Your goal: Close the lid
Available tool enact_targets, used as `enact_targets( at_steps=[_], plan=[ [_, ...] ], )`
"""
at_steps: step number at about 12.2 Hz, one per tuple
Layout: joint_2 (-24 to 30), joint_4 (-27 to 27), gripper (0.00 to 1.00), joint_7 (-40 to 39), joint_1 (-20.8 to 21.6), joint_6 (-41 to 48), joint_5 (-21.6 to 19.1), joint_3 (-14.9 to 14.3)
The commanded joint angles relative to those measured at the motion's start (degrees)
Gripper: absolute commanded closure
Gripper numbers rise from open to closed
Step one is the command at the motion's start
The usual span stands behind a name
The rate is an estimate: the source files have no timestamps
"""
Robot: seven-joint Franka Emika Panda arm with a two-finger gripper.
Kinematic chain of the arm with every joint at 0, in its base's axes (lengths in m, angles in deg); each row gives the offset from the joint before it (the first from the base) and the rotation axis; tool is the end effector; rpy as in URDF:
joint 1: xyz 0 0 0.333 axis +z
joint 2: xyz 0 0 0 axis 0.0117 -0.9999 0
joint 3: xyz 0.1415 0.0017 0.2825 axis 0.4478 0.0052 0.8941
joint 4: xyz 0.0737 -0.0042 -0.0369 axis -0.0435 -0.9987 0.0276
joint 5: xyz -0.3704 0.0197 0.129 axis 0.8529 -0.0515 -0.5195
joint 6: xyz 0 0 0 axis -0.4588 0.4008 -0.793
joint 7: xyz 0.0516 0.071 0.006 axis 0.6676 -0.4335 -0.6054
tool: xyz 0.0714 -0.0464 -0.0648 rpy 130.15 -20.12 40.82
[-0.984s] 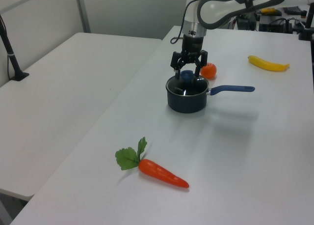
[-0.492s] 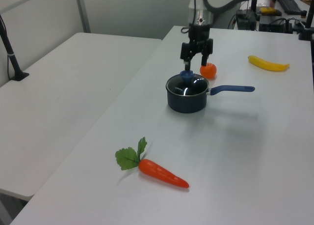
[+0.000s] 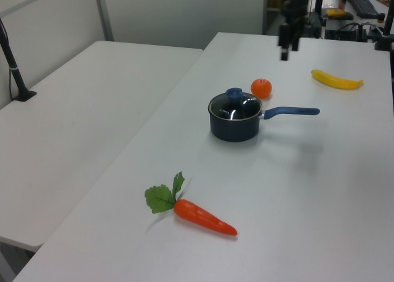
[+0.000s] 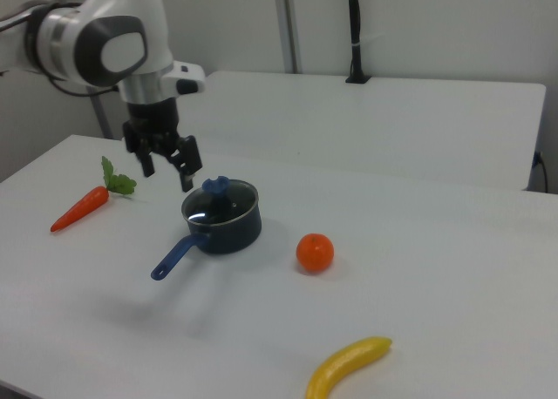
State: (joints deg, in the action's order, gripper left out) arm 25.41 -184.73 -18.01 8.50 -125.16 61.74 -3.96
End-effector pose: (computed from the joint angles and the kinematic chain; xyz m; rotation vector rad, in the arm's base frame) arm 0.5682 0.0245 0.5496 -3.0661 0.0480 0.0184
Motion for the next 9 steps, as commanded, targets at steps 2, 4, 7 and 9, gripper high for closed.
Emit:
enact_targets(
  at_steps=[2,4,7,9],
  plan=[
    [6.5,-6.4,0.00,-2.0,-1.0,1.9,2.5,-0.3],
    [5.9,-4.4,0.00,-2.1,-2.7,2.2,2.4,-0.3],
    [5.9,-3.6,0.00,-1.7,-3.4,2.3,2.3,-0.4],
    [5.8,-3.5,0.00,-1.6,-3.5,2.2,2.3,-0.4]
  ],
)
